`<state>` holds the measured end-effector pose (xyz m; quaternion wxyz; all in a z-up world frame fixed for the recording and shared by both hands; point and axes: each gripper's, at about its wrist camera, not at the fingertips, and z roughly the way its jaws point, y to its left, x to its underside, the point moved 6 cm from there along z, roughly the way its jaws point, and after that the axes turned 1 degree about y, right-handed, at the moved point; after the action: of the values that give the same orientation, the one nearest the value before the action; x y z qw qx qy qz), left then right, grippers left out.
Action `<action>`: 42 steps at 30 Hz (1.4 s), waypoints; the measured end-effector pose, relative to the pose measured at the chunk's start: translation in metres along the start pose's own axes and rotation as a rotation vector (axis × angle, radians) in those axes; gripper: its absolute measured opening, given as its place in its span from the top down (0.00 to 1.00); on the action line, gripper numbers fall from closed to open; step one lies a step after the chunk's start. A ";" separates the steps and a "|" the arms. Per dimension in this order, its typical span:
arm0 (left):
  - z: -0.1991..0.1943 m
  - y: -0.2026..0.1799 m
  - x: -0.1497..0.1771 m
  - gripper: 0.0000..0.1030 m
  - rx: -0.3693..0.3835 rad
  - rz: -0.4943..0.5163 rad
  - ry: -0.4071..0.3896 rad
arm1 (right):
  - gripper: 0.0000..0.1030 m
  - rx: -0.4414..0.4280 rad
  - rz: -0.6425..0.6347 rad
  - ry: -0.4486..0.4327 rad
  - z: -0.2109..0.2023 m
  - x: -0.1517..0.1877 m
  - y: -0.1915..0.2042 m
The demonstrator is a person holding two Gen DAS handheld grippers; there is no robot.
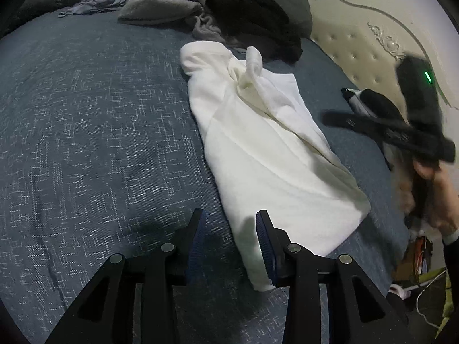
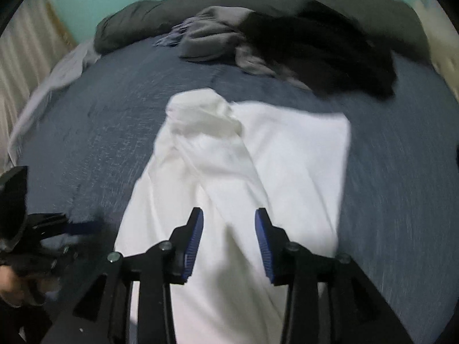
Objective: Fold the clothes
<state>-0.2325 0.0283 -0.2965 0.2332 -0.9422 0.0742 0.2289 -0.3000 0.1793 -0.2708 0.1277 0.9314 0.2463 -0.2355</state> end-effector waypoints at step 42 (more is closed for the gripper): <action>-0.003 0.018 0.027 0.58 0.064 -0.011 -0.076 | 0.77 -0.165 0.581 -0.120 0.070 -0.036 -0.151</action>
<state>-0.2118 0.0104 -0.3139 0.2670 -0.9254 0.0672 0.2606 -0.4324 0.2673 -0.3310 0.2792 0.9338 -0.0202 -0.2227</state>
